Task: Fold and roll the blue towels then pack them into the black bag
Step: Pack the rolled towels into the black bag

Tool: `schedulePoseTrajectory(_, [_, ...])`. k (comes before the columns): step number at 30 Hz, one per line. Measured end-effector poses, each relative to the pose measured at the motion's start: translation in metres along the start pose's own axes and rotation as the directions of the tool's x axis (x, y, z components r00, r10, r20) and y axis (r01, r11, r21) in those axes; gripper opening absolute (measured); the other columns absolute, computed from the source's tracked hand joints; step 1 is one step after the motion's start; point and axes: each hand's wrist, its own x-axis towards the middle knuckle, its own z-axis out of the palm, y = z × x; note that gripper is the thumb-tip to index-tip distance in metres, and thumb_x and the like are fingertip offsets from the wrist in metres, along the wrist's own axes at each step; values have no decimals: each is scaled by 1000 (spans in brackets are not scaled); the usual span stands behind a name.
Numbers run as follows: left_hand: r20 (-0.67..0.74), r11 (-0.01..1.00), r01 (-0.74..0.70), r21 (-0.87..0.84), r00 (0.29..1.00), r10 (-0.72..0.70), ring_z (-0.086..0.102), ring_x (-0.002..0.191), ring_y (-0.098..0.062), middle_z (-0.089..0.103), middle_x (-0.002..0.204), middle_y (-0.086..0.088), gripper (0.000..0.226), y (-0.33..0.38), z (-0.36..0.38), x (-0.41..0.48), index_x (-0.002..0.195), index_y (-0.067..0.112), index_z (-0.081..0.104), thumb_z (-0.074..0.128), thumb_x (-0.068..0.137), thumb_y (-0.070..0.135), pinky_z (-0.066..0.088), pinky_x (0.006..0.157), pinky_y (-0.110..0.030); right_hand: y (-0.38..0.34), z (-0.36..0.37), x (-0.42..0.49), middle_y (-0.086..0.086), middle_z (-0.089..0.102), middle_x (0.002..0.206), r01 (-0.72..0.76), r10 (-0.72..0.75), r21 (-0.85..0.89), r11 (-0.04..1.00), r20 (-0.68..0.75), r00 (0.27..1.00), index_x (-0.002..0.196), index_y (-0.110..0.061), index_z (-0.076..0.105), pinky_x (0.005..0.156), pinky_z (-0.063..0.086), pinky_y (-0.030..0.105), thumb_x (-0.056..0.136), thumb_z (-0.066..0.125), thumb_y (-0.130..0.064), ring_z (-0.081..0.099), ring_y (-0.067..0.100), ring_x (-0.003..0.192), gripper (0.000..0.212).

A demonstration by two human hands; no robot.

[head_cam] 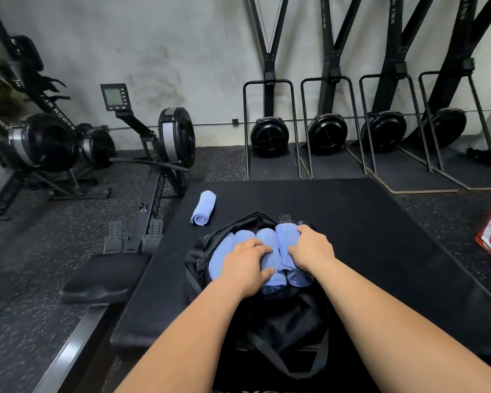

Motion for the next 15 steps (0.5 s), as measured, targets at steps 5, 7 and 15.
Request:
schedulePoseTrajectory(5, [-14,999,1,-44,1000,-2,42,140,-18,44,153,11,56,-3,3,-1,148,32,56,70,96,47,41,112,-40,-8,14,-5,12,64,119,105,-91,-158,982,94,991,144,-26,45,76,45,36,98,51,-29,60,34,101,46])
schedulePoseTrajectory(7, [-5,999,4,-48,1000,-4,41,141,-19,43,155,10,57,-4,4,0,150,31,55,69,97,46,40,113,-40,-1,12,-5,11,65,119,149,-125,-184,972,135,983,147,-27,41,78,48,37,99,53,-32,61,33,104,50])
schedulePoseTrajectory(15, [2,999,-8,-47,1000,8,33,150,-22,33,166,2,58,-1,5,-6,157,26,46,60,103,44,28,123,-36,14,18,-19,10,48,135,170,-138,-230,958,150,979,161,-41,21,87,51,43,105,46,-53,59,31,114,63])
